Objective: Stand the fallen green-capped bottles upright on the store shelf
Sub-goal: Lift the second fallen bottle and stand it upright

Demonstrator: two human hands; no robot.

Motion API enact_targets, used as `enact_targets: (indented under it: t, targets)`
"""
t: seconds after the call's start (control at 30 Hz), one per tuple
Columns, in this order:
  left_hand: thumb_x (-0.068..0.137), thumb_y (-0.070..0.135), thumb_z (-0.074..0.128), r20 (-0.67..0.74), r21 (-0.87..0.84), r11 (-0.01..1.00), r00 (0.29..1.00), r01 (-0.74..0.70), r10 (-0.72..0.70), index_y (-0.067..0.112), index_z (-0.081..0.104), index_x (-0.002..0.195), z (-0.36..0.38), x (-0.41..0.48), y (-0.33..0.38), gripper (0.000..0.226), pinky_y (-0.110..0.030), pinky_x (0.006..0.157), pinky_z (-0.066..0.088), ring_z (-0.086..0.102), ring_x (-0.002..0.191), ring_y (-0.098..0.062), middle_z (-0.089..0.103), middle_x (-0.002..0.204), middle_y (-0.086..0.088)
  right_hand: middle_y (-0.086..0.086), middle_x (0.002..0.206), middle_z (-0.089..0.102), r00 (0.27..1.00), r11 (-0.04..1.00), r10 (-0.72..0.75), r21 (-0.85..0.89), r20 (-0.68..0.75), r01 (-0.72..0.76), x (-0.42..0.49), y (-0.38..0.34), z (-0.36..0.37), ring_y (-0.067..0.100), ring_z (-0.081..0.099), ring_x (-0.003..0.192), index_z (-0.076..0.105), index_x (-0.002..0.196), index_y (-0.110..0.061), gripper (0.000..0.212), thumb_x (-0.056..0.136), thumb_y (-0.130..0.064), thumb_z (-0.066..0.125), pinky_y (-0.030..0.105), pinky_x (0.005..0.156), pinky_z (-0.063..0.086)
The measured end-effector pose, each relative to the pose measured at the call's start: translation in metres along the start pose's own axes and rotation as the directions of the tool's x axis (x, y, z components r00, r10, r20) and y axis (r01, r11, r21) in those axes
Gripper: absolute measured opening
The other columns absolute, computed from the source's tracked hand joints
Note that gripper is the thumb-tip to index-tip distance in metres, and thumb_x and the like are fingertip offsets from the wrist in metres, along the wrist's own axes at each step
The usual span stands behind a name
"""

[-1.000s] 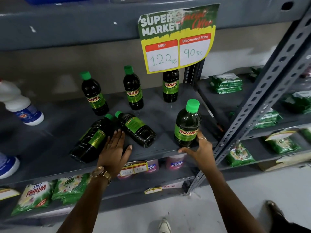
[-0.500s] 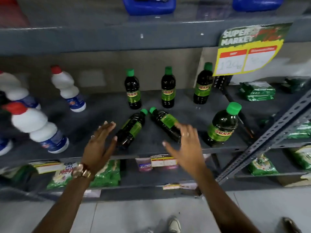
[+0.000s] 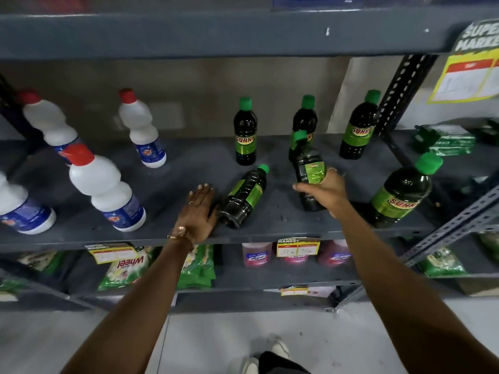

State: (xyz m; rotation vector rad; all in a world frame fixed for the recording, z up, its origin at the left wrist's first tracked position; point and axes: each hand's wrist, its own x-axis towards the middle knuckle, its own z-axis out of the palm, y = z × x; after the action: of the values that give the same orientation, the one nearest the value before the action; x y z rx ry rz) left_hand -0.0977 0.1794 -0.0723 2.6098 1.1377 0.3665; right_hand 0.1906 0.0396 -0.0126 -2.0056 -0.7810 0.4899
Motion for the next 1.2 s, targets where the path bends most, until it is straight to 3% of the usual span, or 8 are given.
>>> enact_targets:
  t: [0.13,0.3,0.4,0.53,0.7,0.9,1.03,1.2]
  targets:
    - [0.089,0.043,0.026,-0.027,-0.018,1.000,1.000,-0.011,0.010,0.010,0.023,0.145,0.002,-0.001,0.002,0.065,-0.031,0.116,-0.001,0.009,0.144,-0.021,0.019,0.155,-0.012,-0.004,0.106,0.059,0.968,0.964,-0.103,0.217,-0.228,0.154,-0.012,-0.005,0.019,0.013,0.057,0.096,0.043,0.119,-0.012,0.089,0.047,-0.024,0.095,0.023,0.084,0.046]
    - [0.085,0.052,0.018,-0.038,-0.027,0.999,0.999,-0.034,0.033,0.010,0.026,0.144,0.000,0.000,-0.003,0.073,-0.034,0.117,0.002,0.012,0.143,-0.023,0.023,0.154,-0.013,-0.002,0.113,0.056,0.946,0.939,-0.137,0.264,-0.294,0.219,-0.012,0.001,0.038,0.010,0.055,0.102,0.033,0.132,-0.007,0.101,0.051,-0.016,0.093,0.005,0.085,0.042]
    - [0.083,0.054,0.017,-0.043,-0.016,0.999,0.998,-0.036,0.036,0.010,0.027,0.144,0.001,-0.001,-0.002,0.075,-0.034,0.117,0.004,0.014,0.143,-0.023,0.024,0.153,-0.013,0.001,0.115,0.059,0.951,0.944,-0.154,0.244,-0.267,0.221,-0.017,0.016,0.039,0.013,0.059,0.101,0.032,0.140,-0.017,0.089,0.064,-0.007,0.079,0.027,0.091,0.050]
    - [0.085,0.052,0.019,-0.040,-0.013,1.000,0.999,-0.028,0.028,0.011,0.026,0.144,0.001,0.000,-0.002,0.072,-0.033,0.116,0.002,0.012,0.143,-0.023,0.022,0.154,-0.012,0.002,0.122,0.057,0.935,0.951,-0.147,0.214,-0.321,0.223,-0.014,0.019,0.043,0.013,0.056,0.110,0.039,0.135,-0.017,0.086,0.063,-0.014,0.085,0.019,0.093,0.045]
    - [0.084,0.052,0.017,-0.024,0.003,1.000,0.999,-0.026,0.026,0.014,0.023,0.145,0.000,0.000,-0.003,0.072,-0.030,0.115,-0.001,0.009,0.143,-0.020,0.019,0.155,-0.009,0.005,0.120,0.046,0.923,0.976,-0.118,0.128,-0.367,0.175,-0.007,0.020,0.047,0.022,0.047,0.114,0.047,0.122,-0.009,0.080,0.054,-0.018,0.088,0.038,0.099,0.043]
    - [0.084,0.053,0.017,-0.046,-0.001,0.999,0.998,-0.033,0.033,0.014,0.026,0.144,0.002,-0.001,-0.003,0.073,-0.032,0.116,0.002,0.013,0.143,-0.020,0.022,0.154,-0.010,0.002,0.109,0.062,0.961,0.968,-0.108,0.193,-0.254,0.160,-0.012,0.029,0.043,0.015,0.061,0.096,0.044,0.130,-0.013,0.074,0.066,-0.009,0.079,0.009,0.078,0.046]
    - [0.083,0.055,0.015,-0.046,0.004,0.999,0.998,-0.037,0.037,0.012,0.027,0.144,0.001,-0.001,-0.002,0.075,-0.032,0.116,0.002,0.014,0.143,-0.022,0.024,0.154,-0.012,0.008,0.124,0.052,0.940,0.970,-0.087,0.188,-0.330,0.156,-0.006,0.028,0.045,0.023,0.054,0.113,0.043,0.128,-0.013,0.082,0.060,-0.022,0.088,0.034,0.098,0.047]
    - [0.083,0.054,0.016,-0.040,0.002,0.999,0.999,-0.037,0.037,0.011,0.027,0.144,-0.001,-0.002,-0.001,0.075,-0.031,0.115,0.001,0.014,0.143,-0.023,0.024,0.154,-0.012,0.010,0.127,0.053,0.961,0.984,-0.073,0.138,-0.266,0.113,-0.005,0.037,0.041,0.023,0.053,0.117,0.046,0.130,-0.011,0.089,0.054,-0.025,0.091,0.038,0.102,0.045]
